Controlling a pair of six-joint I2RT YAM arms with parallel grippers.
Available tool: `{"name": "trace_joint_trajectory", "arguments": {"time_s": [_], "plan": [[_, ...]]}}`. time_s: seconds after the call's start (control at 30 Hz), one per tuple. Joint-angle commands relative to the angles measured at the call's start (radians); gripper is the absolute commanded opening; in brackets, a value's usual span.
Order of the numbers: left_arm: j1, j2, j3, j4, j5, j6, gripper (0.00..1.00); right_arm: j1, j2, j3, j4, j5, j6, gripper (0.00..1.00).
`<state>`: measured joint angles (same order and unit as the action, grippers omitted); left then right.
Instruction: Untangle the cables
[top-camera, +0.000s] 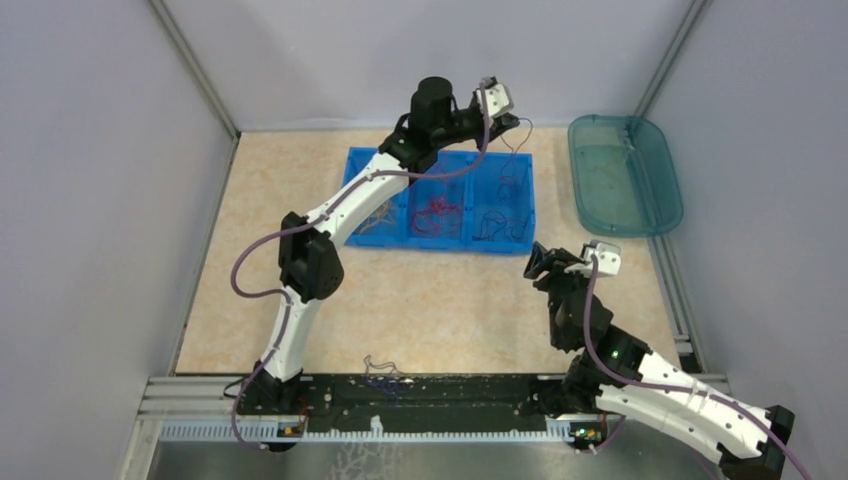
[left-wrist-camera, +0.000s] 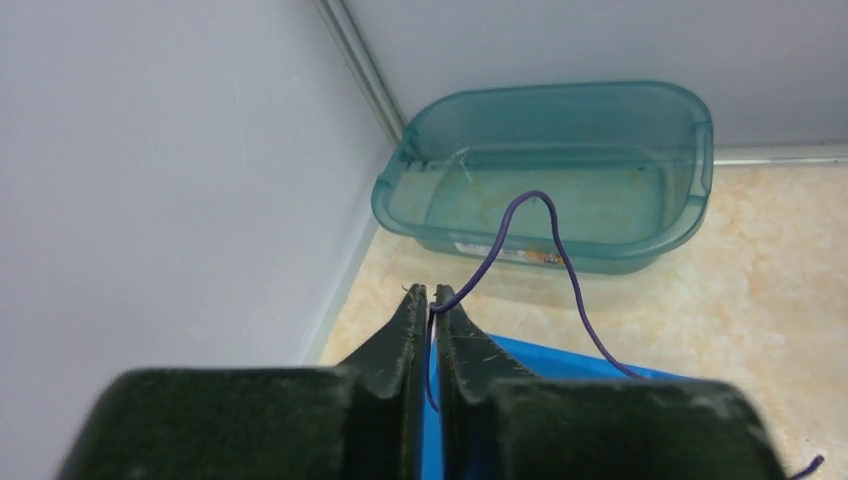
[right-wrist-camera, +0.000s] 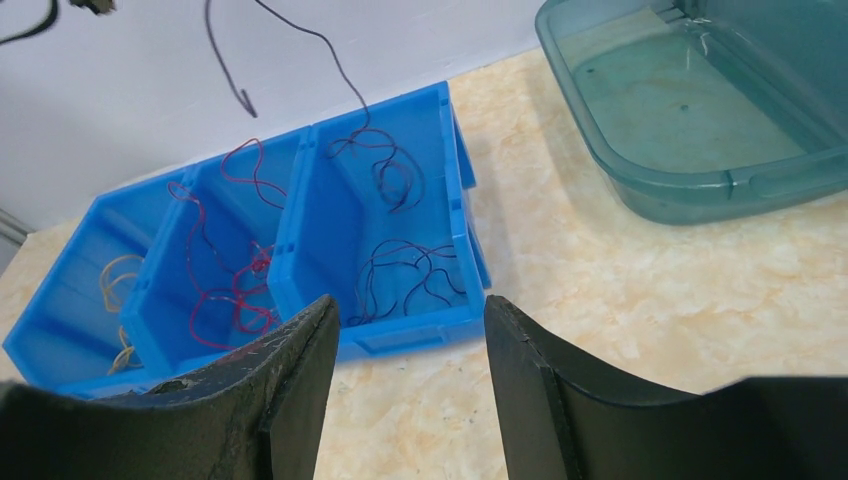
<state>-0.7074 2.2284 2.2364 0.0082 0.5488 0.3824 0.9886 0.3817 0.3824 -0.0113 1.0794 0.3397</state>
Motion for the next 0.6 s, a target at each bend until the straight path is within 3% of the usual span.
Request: {"name": "trace_joint_trajectory", "arguments": {"time_s": [0.0, 0.03, 0.1, 0.17, 0.2, 0.37, 0.5, 0.57], "plan": [[-0.007, 0.040, 0.013, 0.020, -0.052, 0.043, 0.32, 0.009, -0.009, 0.032, 0.028, 0.003, -0.035, 0.56], [-0.008, 0.044, 0.009, -0.007, -0.067, 0.053, 0.49, 0.008, -0.005, 0.032, 0.033, 0.000, -0.043, 0.56], [-0.010, 0.043, 0.001, -0.090, -0.086, 0.091, 0.67, 0.008, 0.005, 0.038, 0.037, -0.007, -0.055, 0.57], [-0.010, 0.015, -0.025, -0.176, -0.121, 0.143, 0.95, 0.009, 0.021, 0.049, 0.039, -0.025, -0.062, 0.58], [-0.010, -0.003, -0.039, -0.244, -0.139, 0.194, 1.00, 0.008, 0.030, 0.054, 0.037, -0.038, -0.060, 0.58], [0.001, -0.121, -0.113, -0.561, -0.262, 0.363, 1.00, -0.001, 0.069, 0.093, -0.017, -0.121, 0.000, 0.59], [0.070, -0.272, -0.235, -0.646, -0.283, 0.322, 1.00, -0.008, 0.107, 0.130, -0.027, -0.248, -0.008, 0.58], [0.116, -0.328, -0.234, -0.725, -0.265, 0.277, 1.00, -0.010, 0.175, 0.152, -0.011, -0.382, -0.044, 0.58]]}}
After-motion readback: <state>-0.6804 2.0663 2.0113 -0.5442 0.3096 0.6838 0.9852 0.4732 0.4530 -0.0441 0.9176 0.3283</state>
